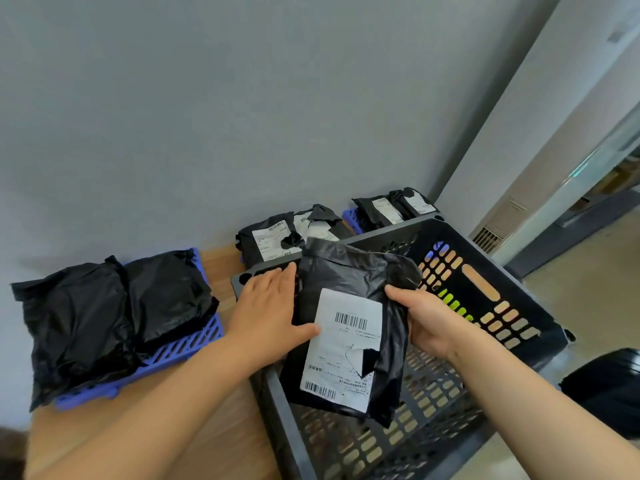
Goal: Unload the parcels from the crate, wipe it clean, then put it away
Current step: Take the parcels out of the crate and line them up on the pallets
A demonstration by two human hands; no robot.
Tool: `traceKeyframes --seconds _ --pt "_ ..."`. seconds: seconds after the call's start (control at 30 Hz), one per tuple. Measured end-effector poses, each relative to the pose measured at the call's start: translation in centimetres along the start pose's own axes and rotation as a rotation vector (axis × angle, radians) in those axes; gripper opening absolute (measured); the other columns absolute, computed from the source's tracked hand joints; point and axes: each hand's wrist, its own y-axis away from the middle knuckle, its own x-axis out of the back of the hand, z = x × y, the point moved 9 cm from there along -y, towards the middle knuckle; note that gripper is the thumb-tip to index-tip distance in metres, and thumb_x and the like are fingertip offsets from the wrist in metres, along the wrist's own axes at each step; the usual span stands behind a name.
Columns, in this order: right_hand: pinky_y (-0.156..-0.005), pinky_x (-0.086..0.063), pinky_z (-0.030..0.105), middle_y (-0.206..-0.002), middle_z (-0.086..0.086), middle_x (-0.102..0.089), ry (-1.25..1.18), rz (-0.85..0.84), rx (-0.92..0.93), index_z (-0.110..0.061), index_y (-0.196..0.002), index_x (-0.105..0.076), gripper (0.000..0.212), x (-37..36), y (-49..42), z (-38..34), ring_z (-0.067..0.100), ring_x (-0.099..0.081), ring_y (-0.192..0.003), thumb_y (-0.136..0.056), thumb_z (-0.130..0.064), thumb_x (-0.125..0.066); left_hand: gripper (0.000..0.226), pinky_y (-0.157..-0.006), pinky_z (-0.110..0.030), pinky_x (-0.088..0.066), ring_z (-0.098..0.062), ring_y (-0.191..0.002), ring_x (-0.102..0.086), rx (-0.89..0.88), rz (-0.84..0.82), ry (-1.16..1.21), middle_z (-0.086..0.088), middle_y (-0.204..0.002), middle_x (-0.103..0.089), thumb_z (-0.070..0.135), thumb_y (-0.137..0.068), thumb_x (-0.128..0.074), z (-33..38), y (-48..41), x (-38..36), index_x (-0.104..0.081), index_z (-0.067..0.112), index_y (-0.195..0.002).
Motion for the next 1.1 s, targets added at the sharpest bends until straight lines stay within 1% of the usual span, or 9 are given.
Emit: traceKeyframes --seconds 0.1,0.23,0.4,0.5,0.67,0.8,0.97,1.03,1.1 --pt "-0.070 -0.050 0.035 -0.086 0.011 -0.074 -0.091 -0.012 0.015 -0.006 -0.098 -0.065 0.019 0.5 -0.7 -1.1 0.025 -0.068 -0.079 -0.096 -0.019 -0.051 0.106 -0.115 -0.035 -0.016 -0.018 -0.141 -0.023 0.058 -0.045 0.079 0.000 -0.153 -0.028 0.069 -0.077 -0.053 0.1 -0.3 -0.3 0.000 0.015 -0.152" --pt "-0.072 -0.049 0.037 -0.090 0.014 -0.073 -0.216 -0.079 -0.004 -0.004 -0.099 -0.066 0.025 0.9 -2.1 -2.3 0.026 -0.069 -0.077 -0.097 -0.020 -0.047 0.100 -0.098 -0.029 -0.040 -0.012 -0.120 -0.047 0.214 -0.110 0.572 0.006 -0.142 -0.043 0.053 -0.075 -0.069 1.1 -0.7 -0.7 -0.008 0.026 -0.150" --pt "-0.086 -0.048 0.042 -0.106 0.017 -0.070 -0.276 -0.187 -0.024 -0.003 -0.110 -0.064 0.031 2.3 -3.7 -3.8 0.030 -0.065 -0.097 -0.096 -0.024 -0.046 0.059 -0.082 -0.027 -0.053 -0.005 -0.095 -0.061 0.343 0.030 0.857 0.010 -0.111 -0.062 0.032 -0.075 -0.078 3.3 -1.7 -0.6 -0.046 0.026 -0.124" --pt "-0.096 -0.046 0.045 -0.114 0.016 -0.067 -0.233 -0.269 0.007 -0.005 -0.116 -0.063 0.036 3.6 -4.5 -5.1 0.032 -0.062 -0.108 -0.095 -0.030 -0.049 0.041 -0.075 -0.023 -0.052 -0.003 -0.090 -0.062 0.394 0.130 0.930 0.013 -0.101 -0.063 0.025 -0.078 -0.076 4.8 -2.7 -0.6 -0.051 0.027 -0.111" --pt "-0.101 -0.044 0.049 -0.114 0.010 -0.068 0.047 -0.327 0.167 -0.010 -0.123 -0.053 0.040 4.8 -5.9 -6.7 0.028 -0.064 -0.106 -0.088 -0.027 -0.062 0.032 -0.085 -0.031 -0.053 -0.012 -0.100 -0.064 0.463 0.300 1.090 0.006 -0.111 -0.066 0.019 -0.088 -0.065 6.2 -4.9 -0.3 -0.057 0.020 -0.118" --pt "-0.091 -0.051 0.034 -0.109 -0.006 -0.070 0.279 -0.318 0.318 -0.022 -0.116 -0.056 0.038 4.6 -6.6 -8.2 0.011 -0.067 -0.099 -0.082 -0.027 -0.071 0.027 -0.088 -0.033 -0.053 -0.011 -0.101 -0.063 0.490 0.402 1.127 0.006 -0.115 -0.065 0.023 -0.091 -0.061 7.1 -6.9 -0.7 -0.056 0.022 -0.117" --pt "-0.081 -0.054 0.023 -0.104 -0.006 -0.071 0.287 -0.333 0.395 -0.017 -0.112 -0.062 0.027 4.4 -8.4 -11.5 0.009 -0.068 -0.094 -0.086 -0.017 -0.067 0.027 -0.070 -0.017 -0.052 -0.004 -0.096 -0.064 0.506 0.484 1.138 0.011 -0.110 -0.065 0.034 -0.093 -0.056 7.9 -9.3 0.2 -0.056 0.022 -0.117" --pt "-0.085 -0.053 0.029 -0.103 -0.005 -0.072 0.251 -0.340 0.404 -0.016 -0.113 -0.062 0.028 4.5 -9.4 -13.2 0.012 -0.068 -0.096 -0.086 -0.017 -0.068 0.023 -0.077 -0.015 -0.044 -0.002 -0.101 -0.058 0.521 0.503 1.113 0.017 -0.109 -0.059 0.040 -0.097 -0.043 7.7 -10.3 1.1 -0.052 0.027 -0.115" --pt "-0.085 -0.054 0.032 -0.099 -0.006 -0.073 0.237 -0.299 0.444 -0.018 -0.110 -0.063 0.025 5.0 -10.6 -15.6 0.013 -0.069 -0.093 -0.085 -0.018 -0.069 0.037 -0.090 -0.022 -0.035 -0.008 -0.112 -0.048 0.543 0.514 0.922 0.011 -0.119 -0.053 0.043 -0.100 -0.033 6.4 -11.4 1.9 -0.048 0.024 -0.128"
